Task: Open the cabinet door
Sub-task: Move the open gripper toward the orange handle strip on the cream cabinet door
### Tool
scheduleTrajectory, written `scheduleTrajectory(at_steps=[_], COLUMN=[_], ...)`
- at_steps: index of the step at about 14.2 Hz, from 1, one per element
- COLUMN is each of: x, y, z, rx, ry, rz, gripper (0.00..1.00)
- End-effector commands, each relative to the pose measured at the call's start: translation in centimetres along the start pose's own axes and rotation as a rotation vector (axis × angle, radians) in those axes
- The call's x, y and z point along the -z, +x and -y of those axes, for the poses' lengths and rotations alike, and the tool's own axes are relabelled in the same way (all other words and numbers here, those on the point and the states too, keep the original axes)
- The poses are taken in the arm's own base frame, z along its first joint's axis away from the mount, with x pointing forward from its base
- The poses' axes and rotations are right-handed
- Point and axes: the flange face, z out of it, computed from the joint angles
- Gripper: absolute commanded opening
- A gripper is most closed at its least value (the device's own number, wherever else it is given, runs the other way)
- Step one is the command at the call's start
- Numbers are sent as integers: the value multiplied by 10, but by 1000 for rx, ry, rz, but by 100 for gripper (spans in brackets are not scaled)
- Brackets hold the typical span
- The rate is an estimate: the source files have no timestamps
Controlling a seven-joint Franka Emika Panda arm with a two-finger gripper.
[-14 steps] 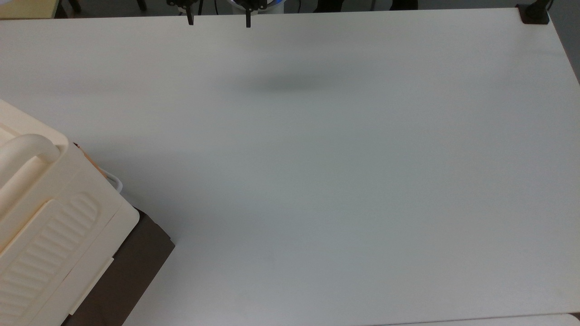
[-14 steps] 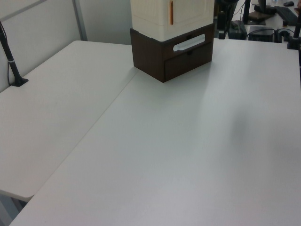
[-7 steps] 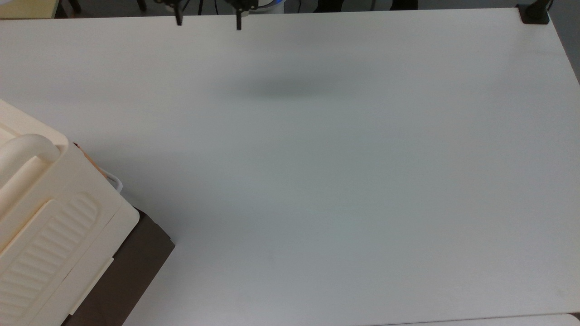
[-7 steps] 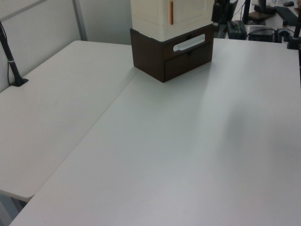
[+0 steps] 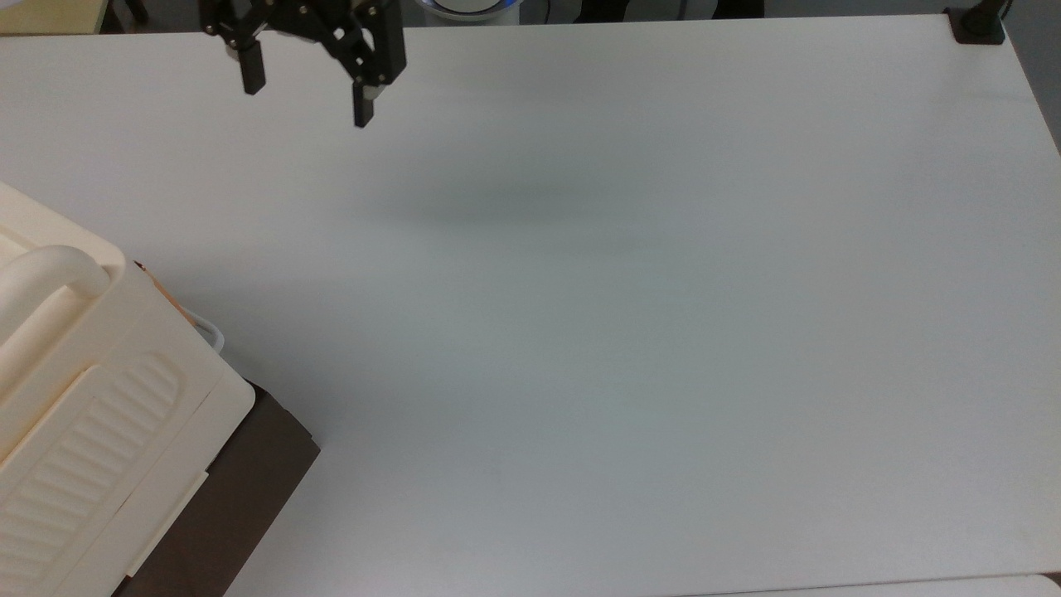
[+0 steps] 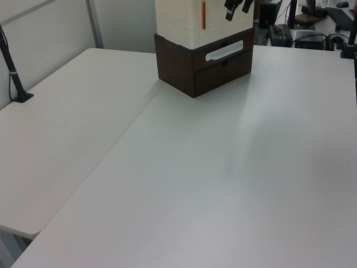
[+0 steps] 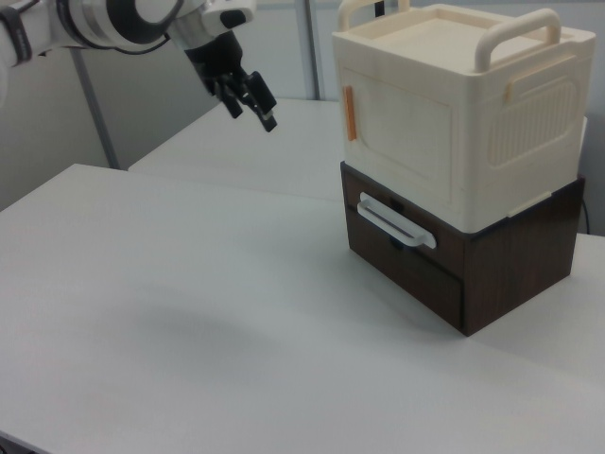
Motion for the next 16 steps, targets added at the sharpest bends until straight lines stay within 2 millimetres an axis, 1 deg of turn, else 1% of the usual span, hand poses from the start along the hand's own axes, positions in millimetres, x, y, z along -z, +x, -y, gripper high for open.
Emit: scheduleTrajectory(at_steps=[1,3,4,6,8,9,10,11,16], x=[-18,-32,-33,-46,-54,-59,-60,-68,-72], y=[31,48,54,63,68,70,72,75,85], z=[-6,-16,-19,-21,-17,-18,-20,-21,-24], rx=[-107,-174,-204,-233,-208,-205,-209,-215,-219], ry=[-56,-89,-94,-113,-127,-131,-129,-129,-86], rz=[-90,-149,-195,-267,-313,-322,-339,-351,-445], gripper=[100,100,100,100,100,100,100,100,100])
